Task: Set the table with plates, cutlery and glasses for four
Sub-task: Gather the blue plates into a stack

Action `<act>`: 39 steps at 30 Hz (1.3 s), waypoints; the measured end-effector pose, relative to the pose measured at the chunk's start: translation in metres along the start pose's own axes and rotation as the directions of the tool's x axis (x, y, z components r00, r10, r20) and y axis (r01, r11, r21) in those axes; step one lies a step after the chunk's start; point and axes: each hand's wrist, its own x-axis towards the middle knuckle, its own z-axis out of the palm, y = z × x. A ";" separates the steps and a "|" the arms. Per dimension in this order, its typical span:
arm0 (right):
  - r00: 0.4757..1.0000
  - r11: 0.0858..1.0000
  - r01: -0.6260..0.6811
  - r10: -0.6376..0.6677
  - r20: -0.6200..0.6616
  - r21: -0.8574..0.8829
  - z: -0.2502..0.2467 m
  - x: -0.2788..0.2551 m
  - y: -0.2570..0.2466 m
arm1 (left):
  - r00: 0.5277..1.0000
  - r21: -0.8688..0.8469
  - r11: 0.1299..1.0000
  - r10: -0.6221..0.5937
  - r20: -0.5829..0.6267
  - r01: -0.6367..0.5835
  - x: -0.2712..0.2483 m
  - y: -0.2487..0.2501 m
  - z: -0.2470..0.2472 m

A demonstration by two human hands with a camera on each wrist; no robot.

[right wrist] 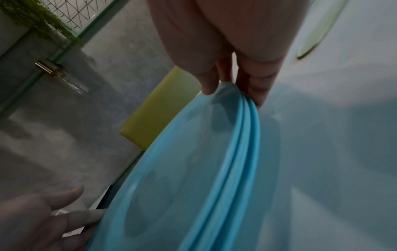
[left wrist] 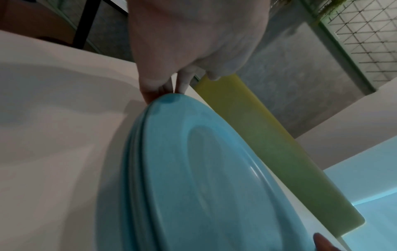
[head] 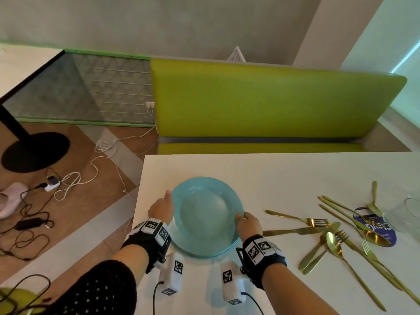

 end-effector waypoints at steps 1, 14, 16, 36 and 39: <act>1.000 1.000 -0.002 0.002 0.006 -0.013 0.001 0.001 -0.005 | 1.000 -0.013 1.000 -0.017 0.002 0.017 0.001 0.003 -0.004; 0.989 0.908 -0.084 0.028 0.143 0.409 0.021 0.028 -0.061 | 0.995 -0.368 0.928 -0.080 -0.064 0.051 0.027 0.017 -0.041; 0.982 0.848 -0.151 0.069 0.177 0.508 0.022 0.029 -0.066 | 0.994 -0.388 0.920 -0.082 -0.066 0.050 0.030 0.018 -0.040; 0.963 0.701 -0.210 0.026 0.269 0.682 0.025 0.038 -0.073 | 0.997 -0.530 0.846 -0.079 -0.006 0.064 0.104 -0.018 -0.016; 0.963 0.747 -0.208 0.041 0.268 0.632 0.021 0.035 -0.075 | 0.998 -0.495 0.867 -0.069 0.000 0.060 0.039 0.020 -0.042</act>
